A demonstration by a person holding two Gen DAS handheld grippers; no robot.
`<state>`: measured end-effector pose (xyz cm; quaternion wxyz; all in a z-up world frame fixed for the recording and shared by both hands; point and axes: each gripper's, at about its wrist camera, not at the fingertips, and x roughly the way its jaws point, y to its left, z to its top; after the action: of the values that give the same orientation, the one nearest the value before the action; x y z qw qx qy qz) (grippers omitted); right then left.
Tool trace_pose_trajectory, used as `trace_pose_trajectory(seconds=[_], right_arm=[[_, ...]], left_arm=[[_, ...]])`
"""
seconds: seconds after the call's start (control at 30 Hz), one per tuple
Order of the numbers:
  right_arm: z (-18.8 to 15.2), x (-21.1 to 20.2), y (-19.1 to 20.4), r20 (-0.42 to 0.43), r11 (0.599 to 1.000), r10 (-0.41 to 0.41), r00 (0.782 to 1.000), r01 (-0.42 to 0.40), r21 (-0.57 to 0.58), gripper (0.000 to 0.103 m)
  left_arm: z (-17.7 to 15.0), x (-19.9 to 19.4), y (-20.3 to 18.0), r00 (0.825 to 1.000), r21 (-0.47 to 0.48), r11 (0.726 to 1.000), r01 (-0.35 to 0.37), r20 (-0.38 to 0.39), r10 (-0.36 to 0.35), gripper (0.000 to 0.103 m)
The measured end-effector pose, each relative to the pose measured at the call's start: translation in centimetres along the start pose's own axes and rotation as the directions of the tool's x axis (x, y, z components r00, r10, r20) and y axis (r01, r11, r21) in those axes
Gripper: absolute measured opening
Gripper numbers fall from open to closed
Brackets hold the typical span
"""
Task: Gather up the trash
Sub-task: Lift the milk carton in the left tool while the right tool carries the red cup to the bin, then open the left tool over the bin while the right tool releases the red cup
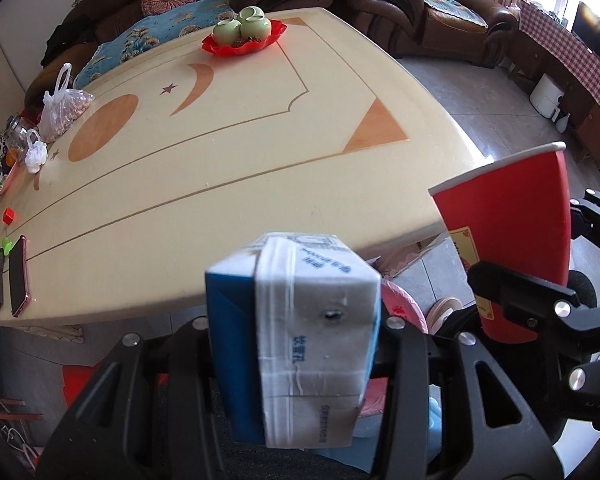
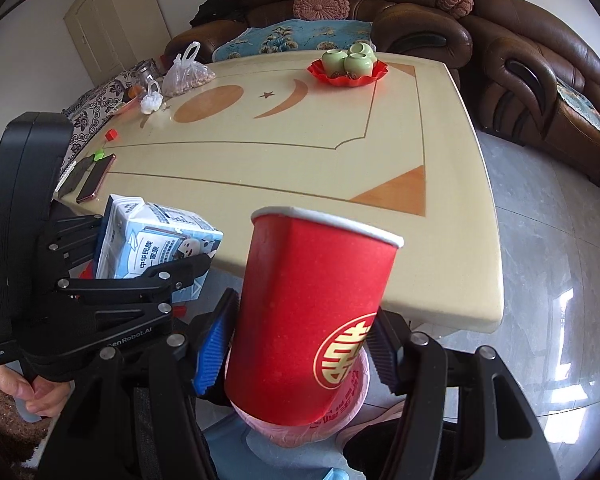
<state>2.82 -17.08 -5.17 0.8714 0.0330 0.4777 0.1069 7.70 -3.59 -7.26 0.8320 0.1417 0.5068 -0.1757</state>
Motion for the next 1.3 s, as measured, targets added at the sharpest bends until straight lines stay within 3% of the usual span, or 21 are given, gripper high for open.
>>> trace_pose_trajectory(seconds=[0.23,0.5,0.8,0.97,1.17,1.3], right_arm=[[-3.3,1.0,0.3,-0.035,1.000,-0.009,0.999,0.009,0.013,0.060],[-6.6,3.3,0.2,-0.092,0.999,-0.016,0.996,0.019,0.034,0.060],[-9.6,7.1,-0.6,-0.162,0.998,-0.034,0.986,0.042,0.050,0.060],[-10.8,10.1,-1.3,-0.203,0.996,-0.025,0.979,0.043,0.082,0.060],[-12.6,14.1,-2.3,-0.264,0.991,-0.021,0.964,0.055,0.123,0.060],[-13.9,16.6,-3.1,-0.310,0.984,0.008,0.951,0.047,0.169,0.060]], left_arm=[[-2.4,1.7,-1.1,0.999,0.033,0.999,0.017,-0.045,-0.016,0.042],[-6.0,4.7,-1.9,0.988,0.024,0.996,0.084,-0.130,-0.080,0.042],[-9.2,9.6,-1.8,0.953,-0.027,0.986,0.164,-0.252,-0.166,0.042],[-10.4,13.0,-2.2,0.935,-0.045,0.989,0.144,-0.321,-0.151,0.042],[-11.5,17.4,-1.6,0.896,-0.088,0.986,0.143,-0.412,-0.167,0.042],[-12.0,19.6,-1.6,0.878,-0.086,0.987,0.136,-0.450,-0.161,0.042]])
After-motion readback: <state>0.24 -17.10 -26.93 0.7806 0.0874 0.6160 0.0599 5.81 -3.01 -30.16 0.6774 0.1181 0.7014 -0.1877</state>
